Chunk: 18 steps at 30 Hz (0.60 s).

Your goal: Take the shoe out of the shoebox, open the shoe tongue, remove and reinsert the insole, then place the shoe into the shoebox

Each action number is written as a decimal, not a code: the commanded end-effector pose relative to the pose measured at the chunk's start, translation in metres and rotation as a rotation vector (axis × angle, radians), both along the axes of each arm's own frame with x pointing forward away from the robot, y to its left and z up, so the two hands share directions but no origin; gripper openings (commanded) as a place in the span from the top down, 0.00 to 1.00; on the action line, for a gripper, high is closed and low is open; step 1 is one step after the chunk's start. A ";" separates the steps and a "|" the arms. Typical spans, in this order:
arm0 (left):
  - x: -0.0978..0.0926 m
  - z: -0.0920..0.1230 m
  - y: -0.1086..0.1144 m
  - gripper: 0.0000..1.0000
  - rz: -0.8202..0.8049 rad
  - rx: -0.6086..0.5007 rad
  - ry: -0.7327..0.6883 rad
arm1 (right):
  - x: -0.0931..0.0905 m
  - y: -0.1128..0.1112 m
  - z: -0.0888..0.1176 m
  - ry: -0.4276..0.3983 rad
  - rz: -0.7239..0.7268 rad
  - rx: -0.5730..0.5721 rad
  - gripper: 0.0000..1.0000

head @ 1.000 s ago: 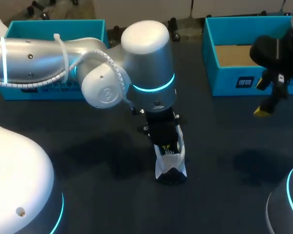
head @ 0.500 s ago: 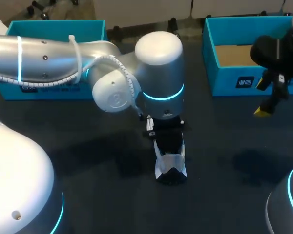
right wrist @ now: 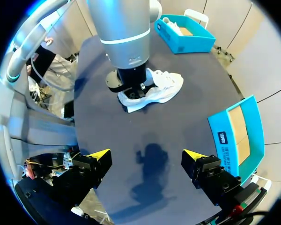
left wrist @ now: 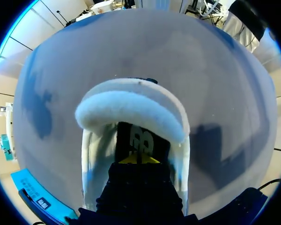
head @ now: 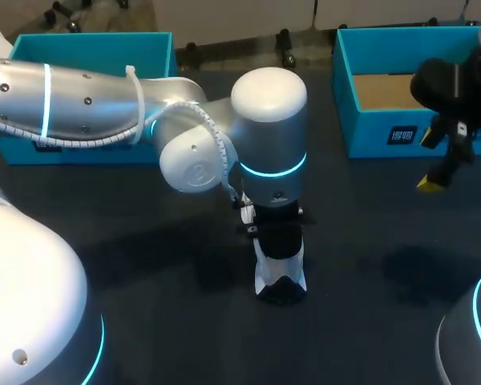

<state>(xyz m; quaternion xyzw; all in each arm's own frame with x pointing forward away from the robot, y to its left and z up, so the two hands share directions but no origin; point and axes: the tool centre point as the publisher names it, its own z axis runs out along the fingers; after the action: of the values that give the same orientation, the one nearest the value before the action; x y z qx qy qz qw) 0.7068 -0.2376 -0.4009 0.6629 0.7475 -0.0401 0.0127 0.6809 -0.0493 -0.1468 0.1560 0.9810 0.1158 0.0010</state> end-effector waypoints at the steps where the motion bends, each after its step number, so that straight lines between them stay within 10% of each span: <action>1: -0.001 0.012 0.003 1.00 -0.008 -0.008 -0.016 | 0.002 0.001 -0.001 0.005 -0.001 -0.003 0.00; 18: -0.022 0.011 -0.001 1.00 -0.059 0.008 0.057 | 0.002 0.001 -0.001 0.005 -0.001 -0.003 0.00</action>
<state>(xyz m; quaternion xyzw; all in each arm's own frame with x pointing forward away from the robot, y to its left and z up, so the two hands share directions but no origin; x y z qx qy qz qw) 0.6884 -0.2335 -0.3818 0.6817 0.7290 -0.0609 -0.0125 0.6810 -0.0492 -0.1470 0.1561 0.9809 0.1160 0.0008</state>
